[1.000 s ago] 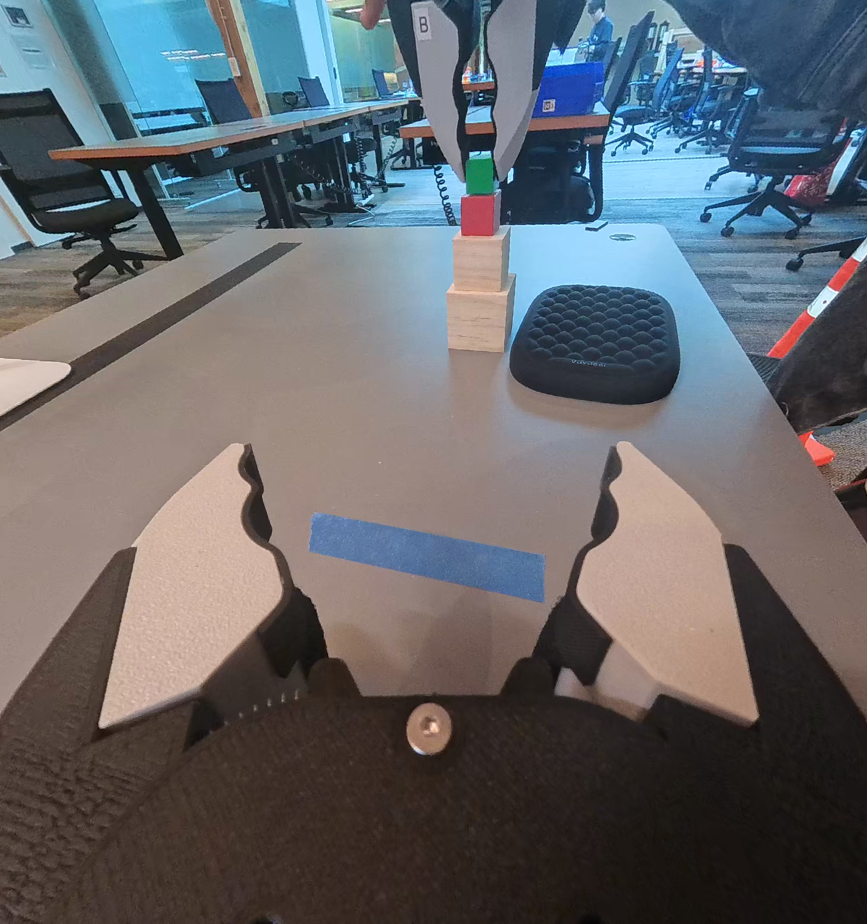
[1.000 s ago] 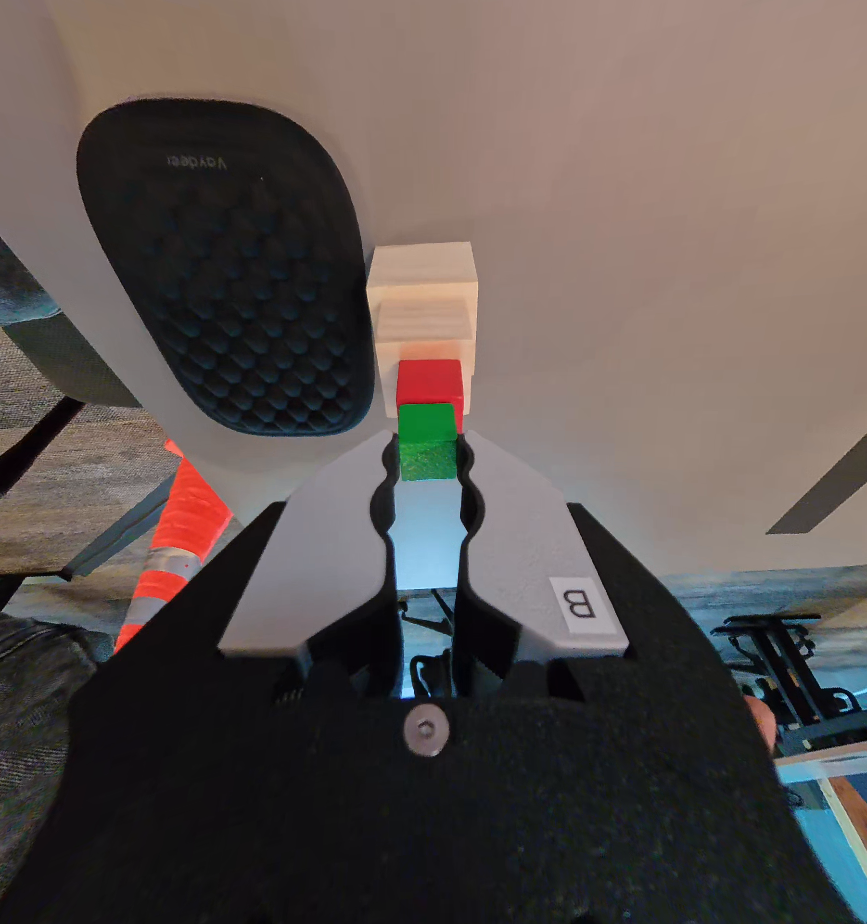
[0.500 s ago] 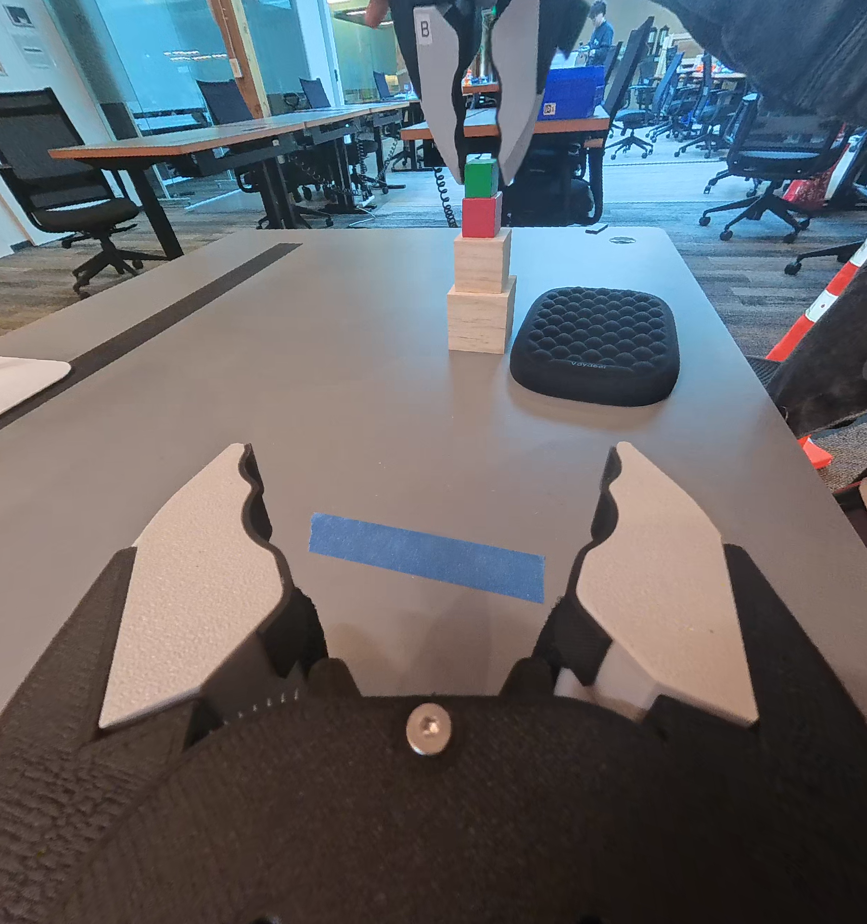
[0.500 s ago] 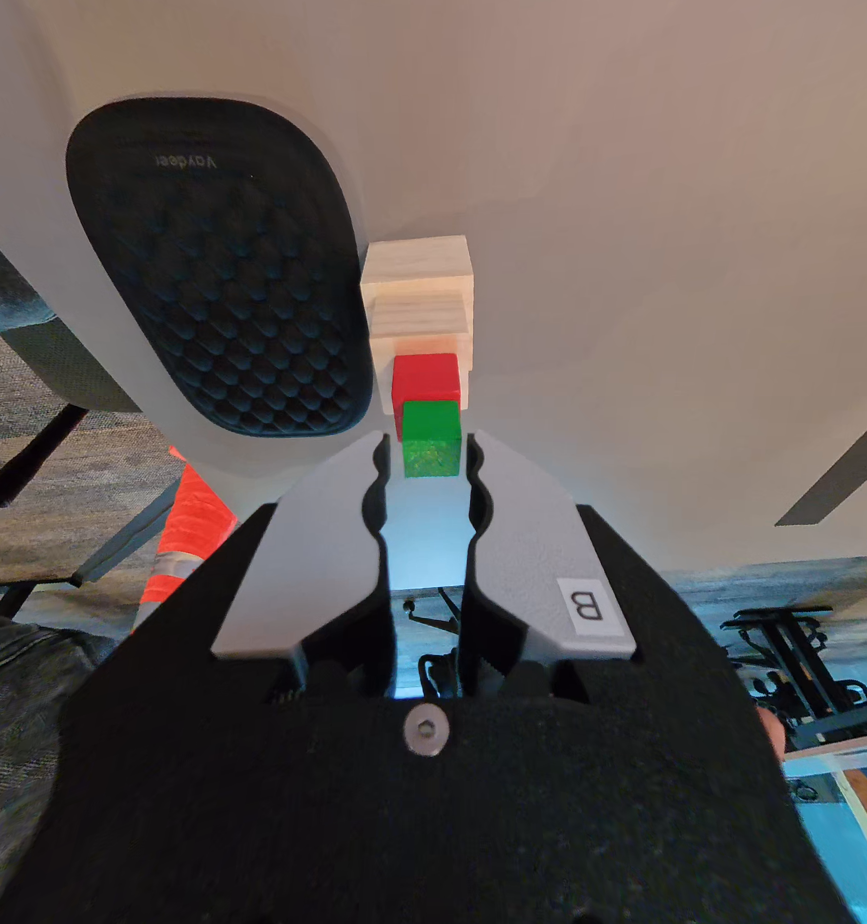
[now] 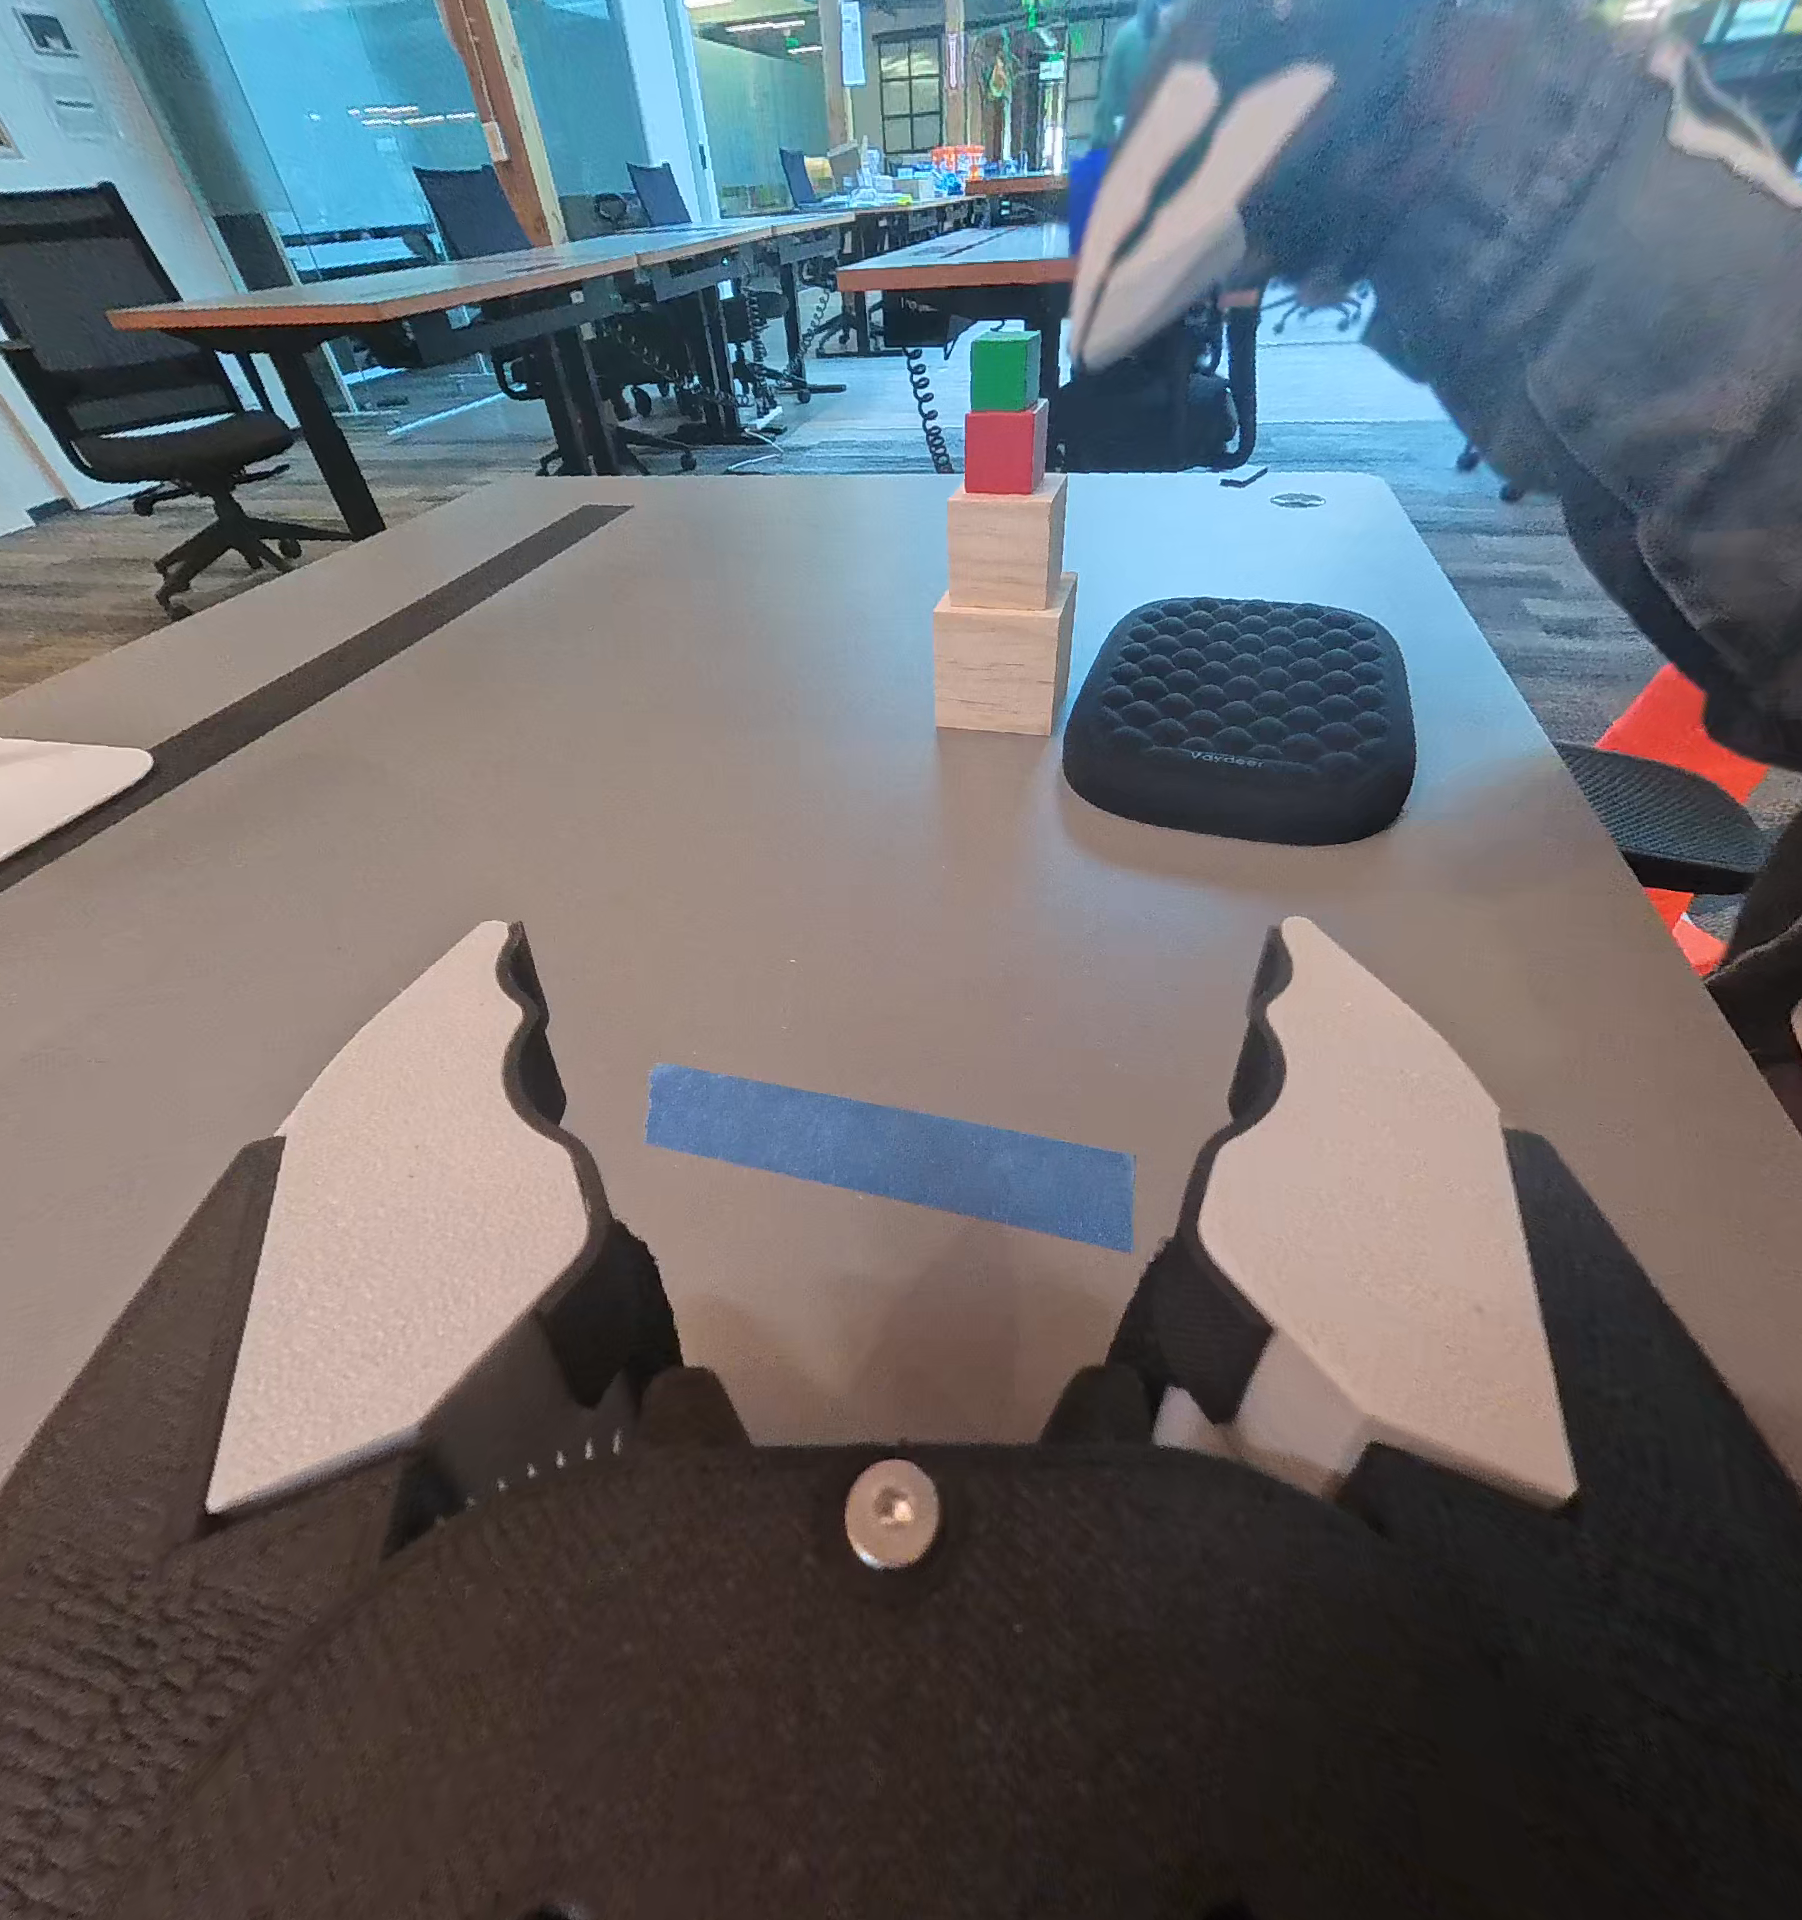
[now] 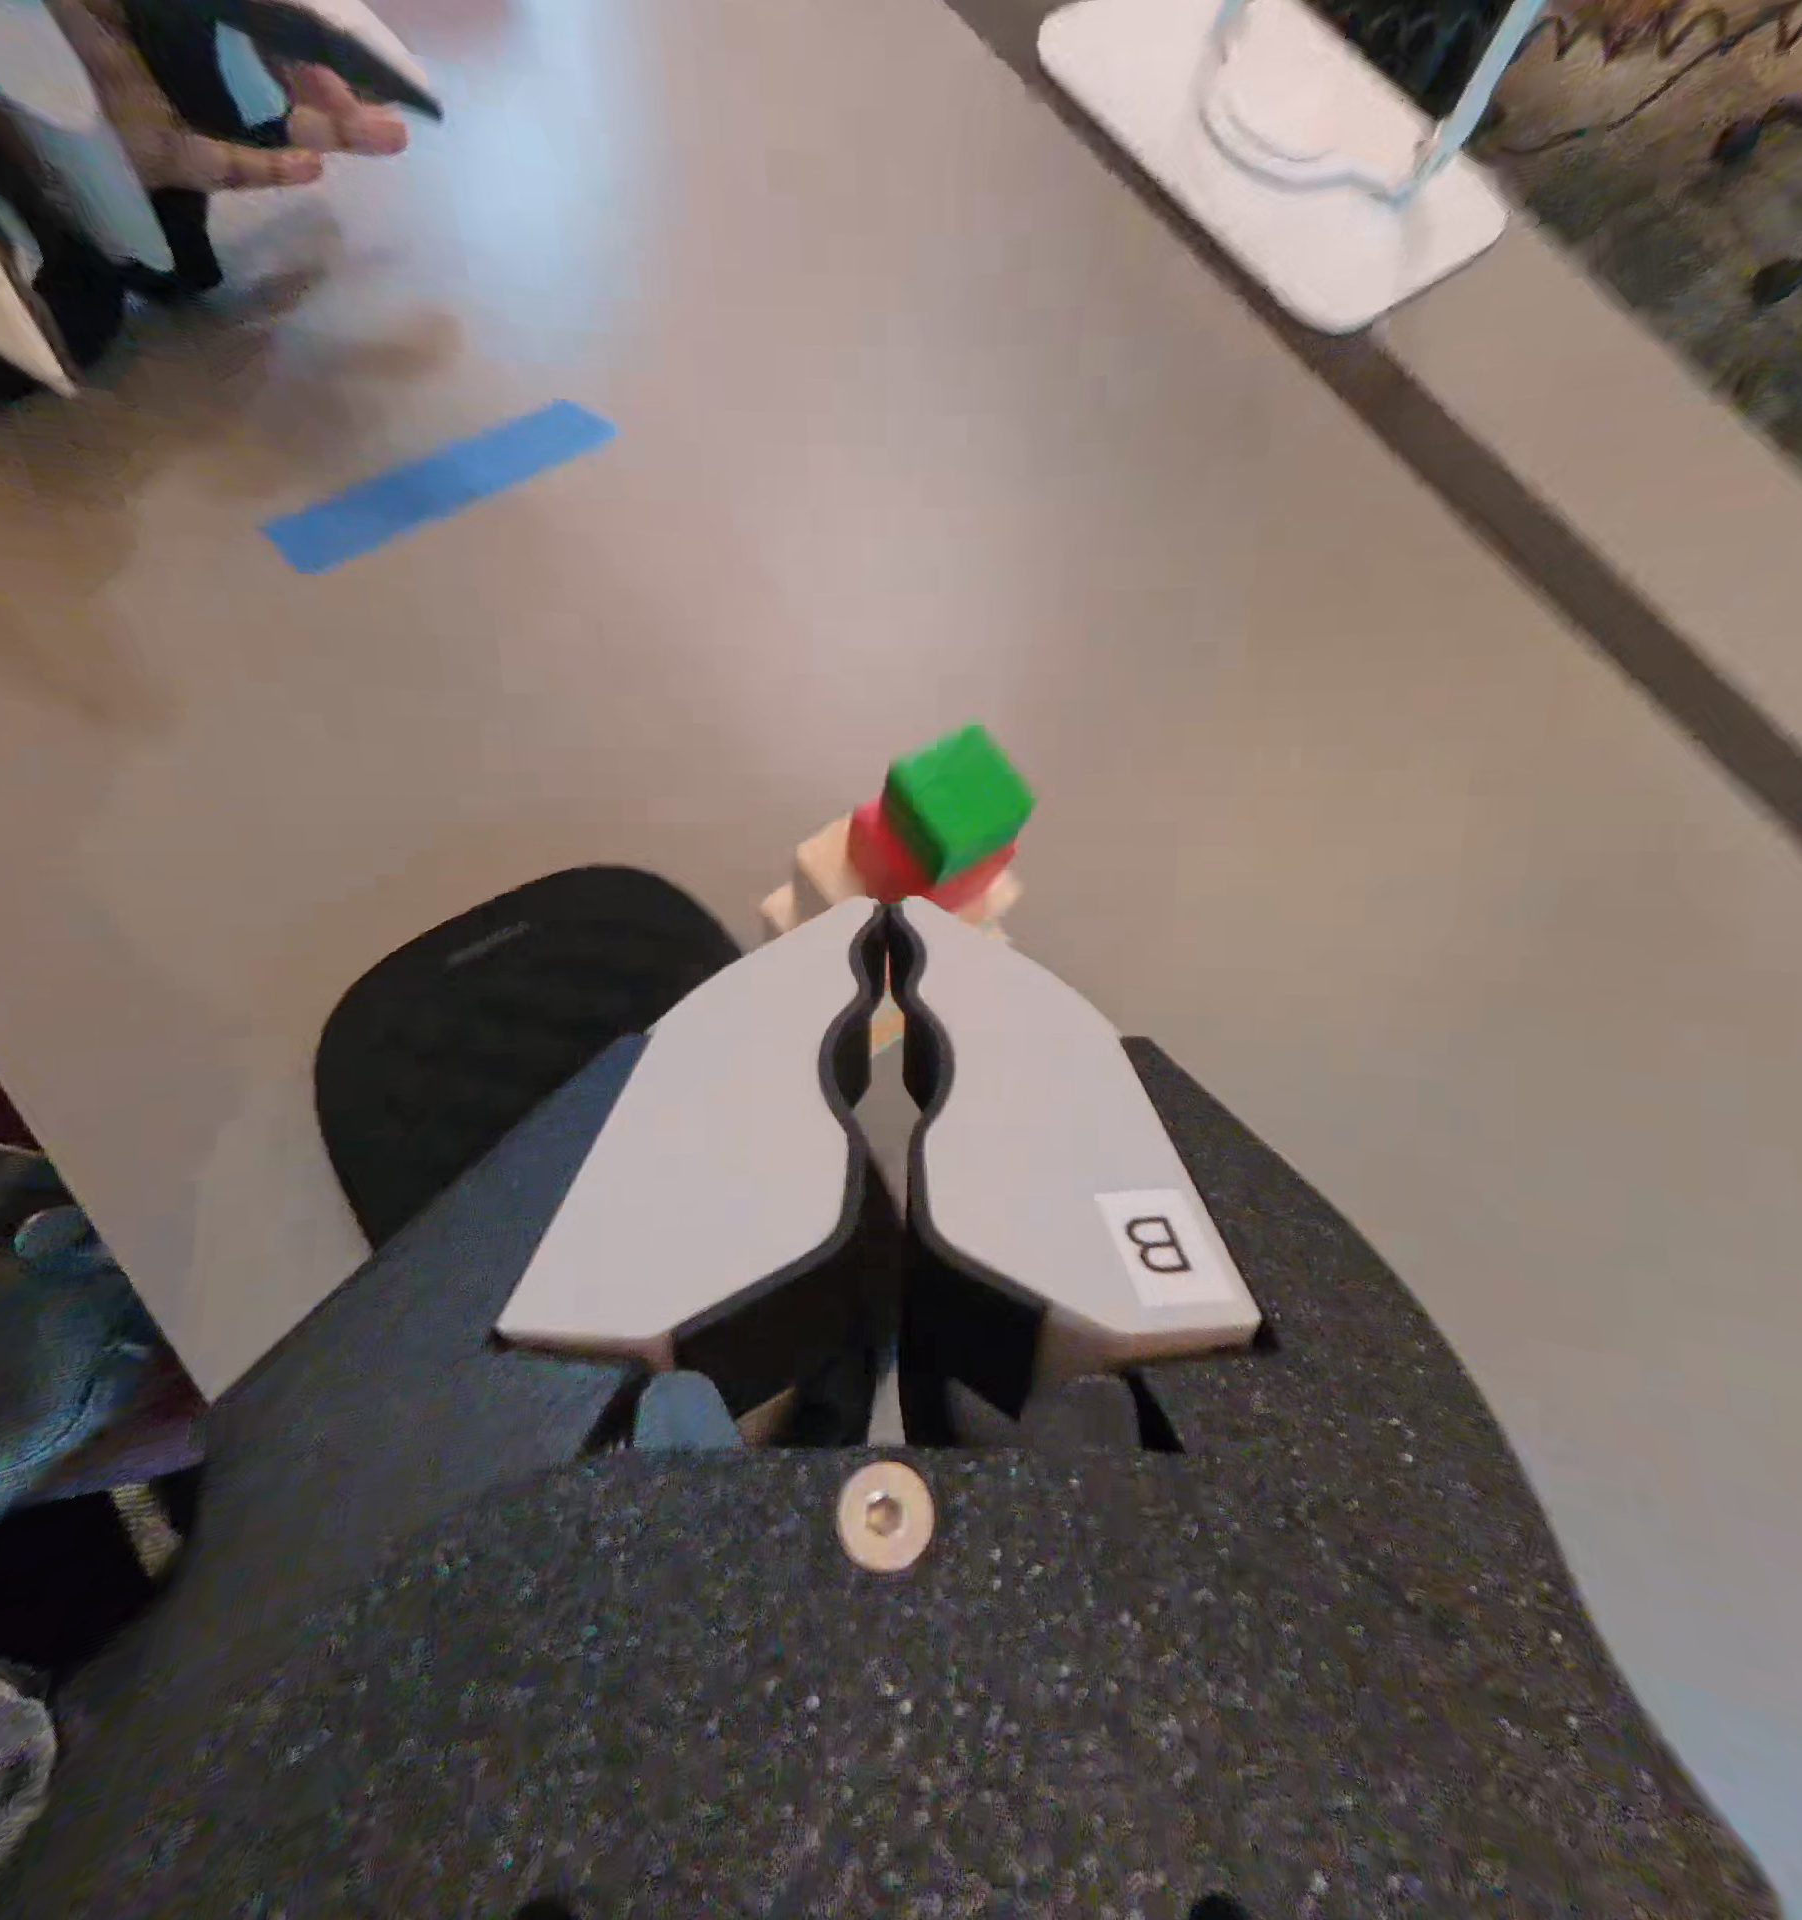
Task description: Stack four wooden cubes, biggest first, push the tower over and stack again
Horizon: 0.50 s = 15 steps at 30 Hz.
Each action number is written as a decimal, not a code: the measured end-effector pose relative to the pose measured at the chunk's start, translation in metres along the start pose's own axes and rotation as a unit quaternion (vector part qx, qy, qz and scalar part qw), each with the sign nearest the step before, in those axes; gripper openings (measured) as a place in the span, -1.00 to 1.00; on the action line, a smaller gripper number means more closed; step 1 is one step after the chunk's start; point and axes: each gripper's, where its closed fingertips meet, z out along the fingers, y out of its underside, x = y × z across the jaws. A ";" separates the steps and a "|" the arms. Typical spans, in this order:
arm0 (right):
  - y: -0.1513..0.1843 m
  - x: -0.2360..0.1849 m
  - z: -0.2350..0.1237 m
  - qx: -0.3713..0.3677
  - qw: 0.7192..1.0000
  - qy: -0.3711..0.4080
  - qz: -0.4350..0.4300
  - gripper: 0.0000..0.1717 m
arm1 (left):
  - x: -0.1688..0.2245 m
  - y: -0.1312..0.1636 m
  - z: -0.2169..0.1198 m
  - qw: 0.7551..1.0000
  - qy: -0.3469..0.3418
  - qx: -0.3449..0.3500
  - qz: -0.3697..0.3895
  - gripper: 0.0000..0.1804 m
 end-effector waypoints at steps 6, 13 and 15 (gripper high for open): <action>0.055 -0.019 0.028 -0.052 0.996 -0.016 0.065 -1.00 | -0.002 0.000 0.000 1.000 -0.002 0.002 -0.006 0.40; 0.041 -0.020 0.046 -0.042 0.998 -0.024 0.045 -1.00 | -0.004 -0.001 -0.001 1.000 -0.005 0.006 -0.013 0.40; 0.037 -0.016 0.047 -0.043 0.998 -0.021 0.039 -1.00 | -0.003 -0.001 -0.001 1.000 -0.004 0.005 -0.011 0.40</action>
